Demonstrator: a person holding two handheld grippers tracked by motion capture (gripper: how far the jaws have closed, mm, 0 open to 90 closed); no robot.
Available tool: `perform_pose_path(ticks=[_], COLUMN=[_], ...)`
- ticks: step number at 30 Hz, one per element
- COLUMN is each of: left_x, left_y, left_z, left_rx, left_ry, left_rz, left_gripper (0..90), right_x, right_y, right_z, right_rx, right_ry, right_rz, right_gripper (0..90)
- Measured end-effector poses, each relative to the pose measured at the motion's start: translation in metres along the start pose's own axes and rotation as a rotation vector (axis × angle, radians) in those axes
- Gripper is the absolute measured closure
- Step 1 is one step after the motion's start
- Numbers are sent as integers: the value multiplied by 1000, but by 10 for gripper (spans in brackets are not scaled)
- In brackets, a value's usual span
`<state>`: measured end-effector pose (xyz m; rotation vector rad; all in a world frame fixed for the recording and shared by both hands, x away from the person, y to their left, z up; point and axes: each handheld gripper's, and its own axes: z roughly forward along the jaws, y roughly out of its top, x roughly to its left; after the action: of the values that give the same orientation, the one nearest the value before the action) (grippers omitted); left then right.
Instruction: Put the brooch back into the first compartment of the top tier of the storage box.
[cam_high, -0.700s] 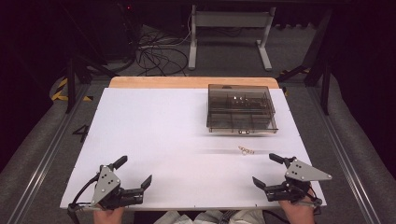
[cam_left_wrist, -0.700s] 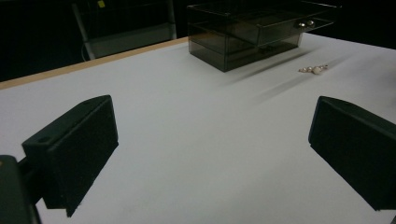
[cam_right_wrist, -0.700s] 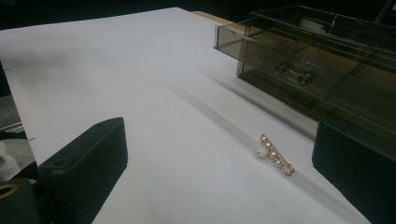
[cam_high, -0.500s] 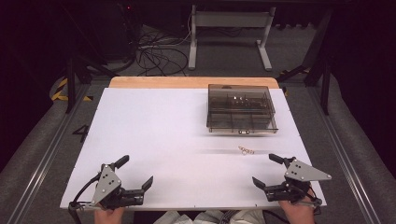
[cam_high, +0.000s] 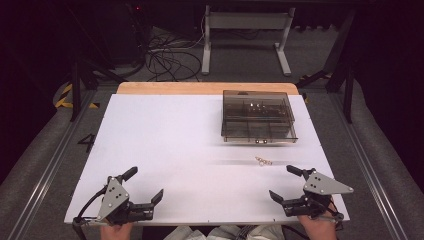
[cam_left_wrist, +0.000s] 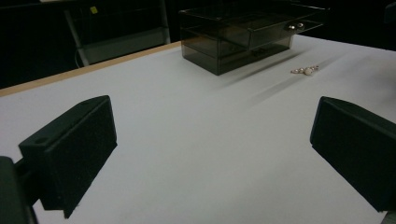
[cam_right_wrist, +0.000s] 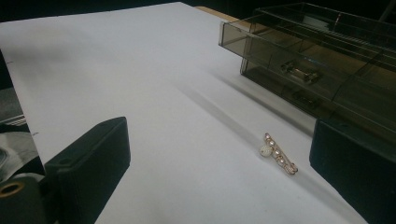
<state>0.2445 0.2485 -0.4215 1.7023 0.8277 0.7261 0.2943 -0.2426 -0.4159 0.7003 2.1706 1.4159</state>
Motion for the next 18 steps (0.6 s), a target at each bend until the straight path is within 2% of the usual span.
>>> perform_pose_path(ticks=[12,18], left_x=[1,1], left_y=[0,0], left_z=[0,0], left_rx=[3,8], left_ry=[-4,0], left_rz=[-1,-1], left_gripper=[14,16], right_x=[-2,-8], right_y=[2,9], right_z=[0,7], right_rx=[3,35], right_ry=[-2,0], right_rz=[4,16], right_gripper=[59,60])
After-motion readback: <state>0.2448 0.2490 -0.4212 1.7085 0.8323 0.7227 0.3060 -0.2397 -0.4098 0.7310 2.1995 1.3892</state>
